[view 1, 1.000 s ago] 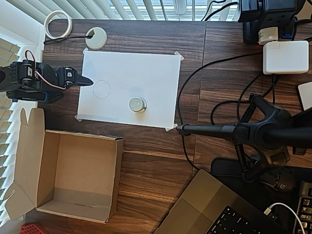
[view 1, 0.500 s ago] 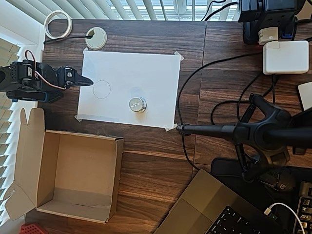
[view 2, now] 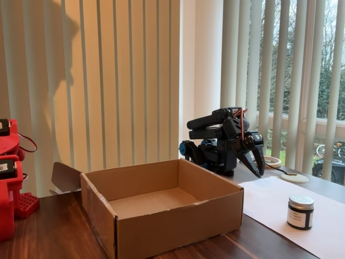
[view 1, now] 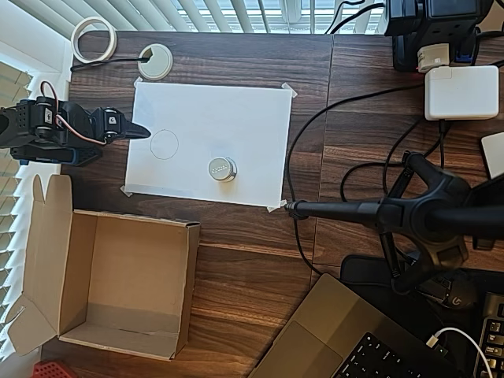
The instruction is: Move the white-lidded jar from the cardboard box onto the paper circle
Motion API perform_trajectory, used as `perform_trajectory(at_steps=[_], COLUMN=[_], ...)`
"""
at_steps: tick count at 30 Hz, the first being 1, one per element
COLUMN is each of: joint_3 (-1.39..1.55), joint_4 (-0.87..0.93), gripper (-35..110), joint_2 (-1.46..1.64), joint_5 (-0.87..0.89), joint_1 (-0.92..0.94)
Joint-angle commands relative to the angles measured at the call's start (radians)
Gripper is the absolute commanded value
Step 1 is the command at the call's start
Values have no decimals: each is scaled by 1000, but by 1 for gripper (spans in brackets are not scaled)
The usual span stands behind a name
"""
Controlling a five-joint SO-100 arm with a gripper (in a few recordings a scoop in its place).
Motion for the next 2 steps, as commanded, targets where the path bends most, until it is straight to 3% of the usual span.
perform_trajectory(at_steps=[1, 2], joint_3=[-11, -11], joint_4=[5, 5], gripper=[0, 0], joint_2=[64, 64], joint_5=[-11, -11], joint_1=[-5, -5])
